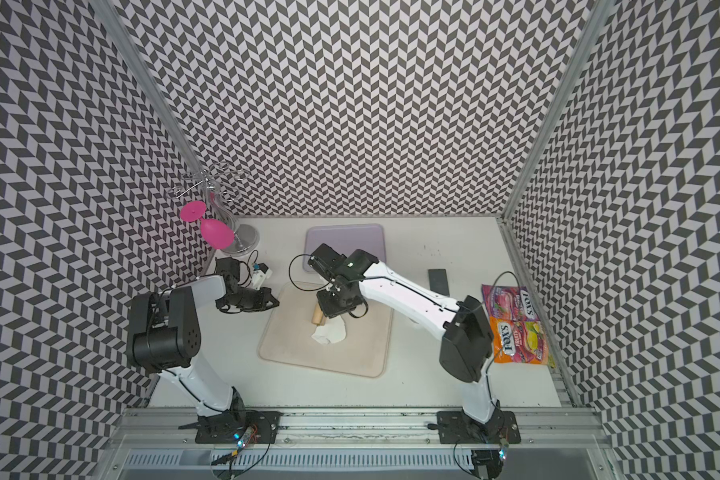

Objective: Roll out the dumpling wrappers from the dough
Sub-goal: Flatten out the dough on the work surface.

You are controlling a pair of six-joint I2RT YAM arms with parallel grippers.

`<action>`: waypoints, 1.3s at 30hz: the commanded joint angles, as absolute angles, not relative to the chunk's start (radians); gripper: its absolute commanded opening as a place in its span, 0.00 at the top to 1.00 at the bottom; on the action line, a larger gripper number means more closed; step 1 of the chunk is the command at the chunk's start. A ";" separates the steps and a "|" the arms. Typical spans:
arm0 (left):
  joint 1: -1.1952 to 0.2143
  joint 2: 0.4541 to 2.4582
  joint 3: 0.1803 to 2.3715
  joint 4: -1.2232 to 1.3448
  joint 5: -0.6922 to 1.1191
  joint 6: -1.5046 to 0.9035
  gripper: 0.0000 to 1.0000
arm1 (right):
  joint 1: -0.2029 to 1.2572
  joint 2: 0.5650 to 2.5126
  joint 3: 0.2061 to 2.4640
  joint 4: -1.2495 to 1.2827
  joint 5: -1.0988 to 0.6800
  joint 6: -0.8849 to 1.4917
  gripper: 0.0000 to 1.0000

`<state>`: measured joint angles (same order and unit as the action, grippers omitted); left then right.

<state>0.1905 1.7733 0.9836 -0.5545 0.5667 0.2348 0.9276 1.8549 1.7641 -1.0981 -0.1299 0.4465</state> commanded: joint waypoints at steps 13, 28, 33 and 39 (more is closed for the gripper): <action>0.199 1.719 0.985 -0.571 0.623 0.253 1.00 | 0.892 1.647 1.583 -0.900 -0.262 0.451 1.00; 0.202 1.729 0.984 -0.567 0.617 0.253 1.00 | 0.905 1.772 1.394 -0.811 -0.303 0.498 1.00; 0.203 1.728 0.984 -0.566 0.613 0.252 1.00 | 0.904 1.719 1.226 -0.821 -0.288 0.517 1.00; 0.204 1.731 0.983 -0.563 0.610 0.250 1.00 | 0.889 1.666 1.056 -0.849 -0.278 0.540 1.00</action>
